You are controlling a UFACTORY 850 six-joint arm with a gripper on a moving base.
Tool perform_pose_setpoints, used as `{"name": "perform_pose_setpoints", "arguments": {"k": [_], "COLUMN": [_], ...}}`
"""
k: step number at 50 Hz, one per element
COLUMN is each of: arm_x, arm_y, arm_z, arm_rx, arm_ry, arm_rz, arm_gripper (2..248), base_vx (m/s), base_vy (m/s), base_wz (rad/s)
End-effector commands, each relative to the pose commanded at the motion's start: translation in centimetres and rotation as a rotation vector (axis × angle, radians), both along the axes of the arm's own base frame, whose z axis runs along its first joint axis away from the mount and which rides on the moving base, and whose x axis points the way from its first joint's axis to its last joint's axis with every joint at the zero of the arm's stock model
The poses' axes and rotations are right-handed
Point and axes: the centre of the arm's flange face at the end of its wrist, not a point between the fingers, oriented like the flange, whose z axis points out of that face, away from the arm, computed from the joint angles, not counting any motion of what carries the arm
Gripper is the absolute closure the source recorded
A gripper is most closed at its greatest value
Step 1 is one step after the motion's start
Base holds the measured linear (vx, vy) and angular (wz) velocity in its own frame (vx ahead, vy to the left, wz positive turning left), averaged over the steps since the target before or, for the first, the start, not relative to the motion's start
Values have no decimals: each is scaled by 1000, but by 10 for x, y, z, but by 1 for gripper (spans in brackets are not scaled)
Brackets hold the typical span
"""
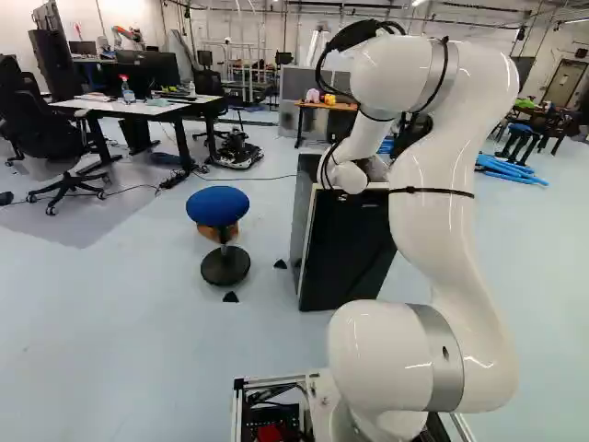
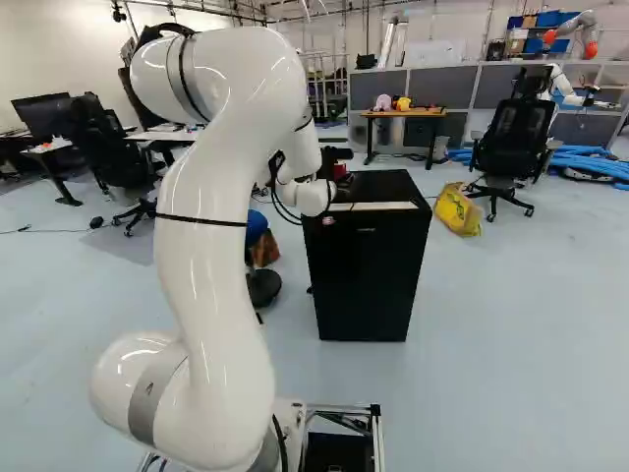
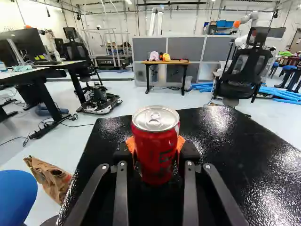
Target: Grab a drink from the fridge
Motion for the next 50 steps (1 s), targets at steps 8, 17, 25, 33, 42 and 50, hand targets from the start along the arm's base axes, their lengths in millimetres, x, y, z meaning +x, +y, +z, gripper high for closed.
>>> {"name": "perform_pose_setpoints", "arguments": {"k": [8, 17, 25, 33, 42, 50], "arm_x": [0, -1, -1, -4, -9, -17], "arm_y": [0, 0, 0, 2, 5, 10], "arm_z": [9, 19, 19, 20, 22, 25], "arm_rx": [-3, -5, -5, -5, -4, -3], "arm_ry": [-14, -28, -28, -26, -22, -17], "arm_rz": [0, 0, 0, 2, 6, 11], "arm_gripper": [150, 150, 150, 150, 150, 150], "base_vx": [0, 0, 0, 0, 0, 0], "base_vy": [0, 0, 0, 0, 0, 0], "base_wz": [0, 0, 0, 0, 0, 0]}}
